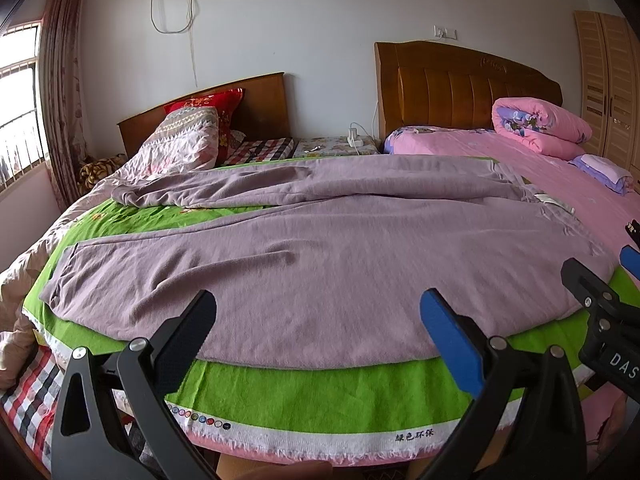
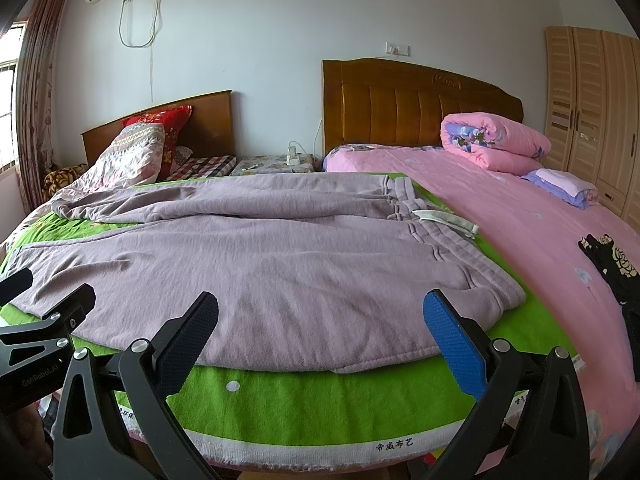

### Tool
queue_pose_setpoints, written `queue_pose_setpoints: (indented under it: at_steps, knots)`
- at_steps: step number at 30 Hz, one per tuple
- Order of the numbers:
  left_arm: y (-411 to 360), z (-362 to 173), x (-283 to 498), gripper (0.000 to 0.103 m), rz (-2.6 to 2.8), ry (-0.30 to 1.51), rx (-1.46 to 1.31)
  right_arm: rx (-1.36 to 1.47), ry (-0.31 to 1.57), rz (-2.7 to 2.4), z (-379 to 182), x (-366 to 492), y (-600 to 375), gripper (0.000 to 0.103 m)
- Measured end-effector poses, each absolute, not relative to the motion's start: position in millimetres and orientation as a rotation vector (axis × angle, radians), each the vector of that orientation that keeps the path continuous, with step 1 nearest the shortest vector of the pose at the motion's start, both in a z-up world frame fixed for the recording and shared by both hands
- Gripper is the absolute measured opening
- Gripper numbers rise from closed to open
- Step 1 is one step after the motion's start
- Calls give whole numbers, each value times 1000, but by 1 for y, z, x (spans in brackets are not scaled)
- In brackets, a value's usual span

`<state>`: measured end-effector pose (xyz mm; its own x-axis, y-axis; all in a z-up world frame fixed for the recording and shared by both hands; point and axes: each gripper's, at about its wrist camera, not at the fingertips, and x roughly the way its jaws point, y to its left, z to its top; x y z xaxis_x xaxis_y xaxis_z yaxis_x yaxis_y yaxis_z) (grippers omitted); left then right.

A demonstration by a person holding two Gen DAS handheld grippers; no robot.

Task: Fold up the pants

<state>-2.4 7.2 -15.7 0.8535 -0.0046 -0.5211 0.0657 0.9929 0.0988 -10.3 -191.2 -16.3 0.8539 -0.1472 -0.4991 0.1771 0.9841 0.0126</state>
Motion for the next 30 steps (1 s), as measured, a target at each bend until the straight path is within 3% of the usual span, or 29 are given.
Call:
queue_pose_setpoints:
  at_steps: [30]
  knots:
    - [8,-25,7,102,-48,612,114,52,550,-165,-13,3,-198,99]
